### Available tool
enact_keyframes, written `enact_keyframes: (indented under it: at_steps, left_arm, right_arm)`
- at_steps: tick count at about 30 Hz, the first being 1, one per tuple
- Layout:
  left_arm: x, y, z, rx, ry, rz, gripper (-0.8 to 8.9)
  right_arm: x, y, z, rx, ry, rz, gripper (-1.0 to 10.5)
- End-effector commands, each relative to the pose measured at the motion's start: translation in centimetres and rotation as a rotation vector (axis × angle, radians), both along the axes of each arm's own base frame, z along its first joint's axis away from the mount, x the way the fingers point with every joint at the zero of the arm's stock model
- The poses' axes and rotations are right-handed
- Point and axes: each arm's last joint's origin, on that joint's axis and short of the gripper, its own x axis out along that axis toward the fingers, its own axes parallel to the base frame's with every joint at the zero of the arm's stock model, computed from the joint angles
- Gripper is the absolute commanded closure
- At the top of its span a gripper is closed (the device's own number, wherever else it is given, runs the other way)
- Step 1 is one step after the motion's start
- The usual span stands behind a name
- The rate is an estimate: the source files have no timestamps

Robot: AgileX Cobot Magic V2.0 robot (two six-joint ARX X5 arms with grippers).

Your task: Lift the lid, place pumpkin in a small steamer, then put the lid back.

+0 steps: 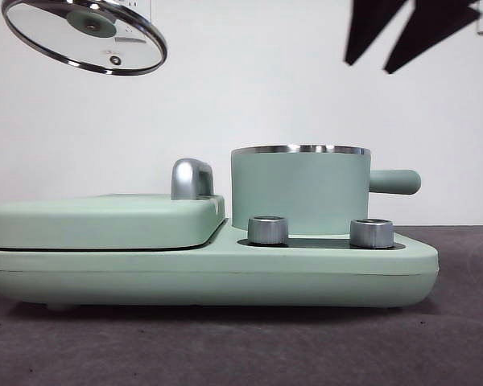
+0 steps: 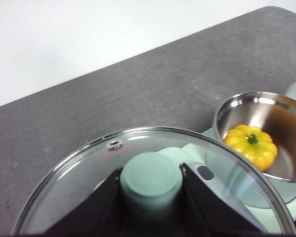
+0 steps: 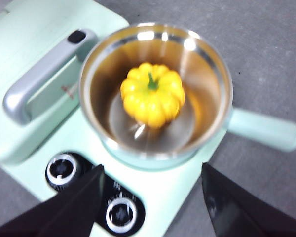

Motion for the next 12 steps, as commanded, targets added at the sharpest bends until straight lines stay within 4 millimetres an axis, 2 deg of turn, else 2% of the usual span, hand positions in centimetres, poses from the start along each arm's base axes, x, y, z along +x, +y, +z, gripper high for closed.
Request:
enact_keyframes:
  at_steps: [1, 7, 12]
  left_arm:
    - [-0.3, -0.4, 1.0, -0.014, -0.059, -0.03, 8.03]
    - [-0.5, -1.7, 1.0, -0.027, -0.064, -0.103, 8.03]
    - [-0.1, -3.5, 0.4, -0.029, -0.063, -0.16, 8.03]
  right_arm:
    - [-1.9, -0.9, -0.6, 0.037, -0.036, 0.004, 6.5]
    - [-5.7, -3.2, -2.6, 0.054, -0.07, 0.006, 6.5]
    - [-7.8, -4.5, -4.1, 0.053, -0.063, 0.004, 6.5]
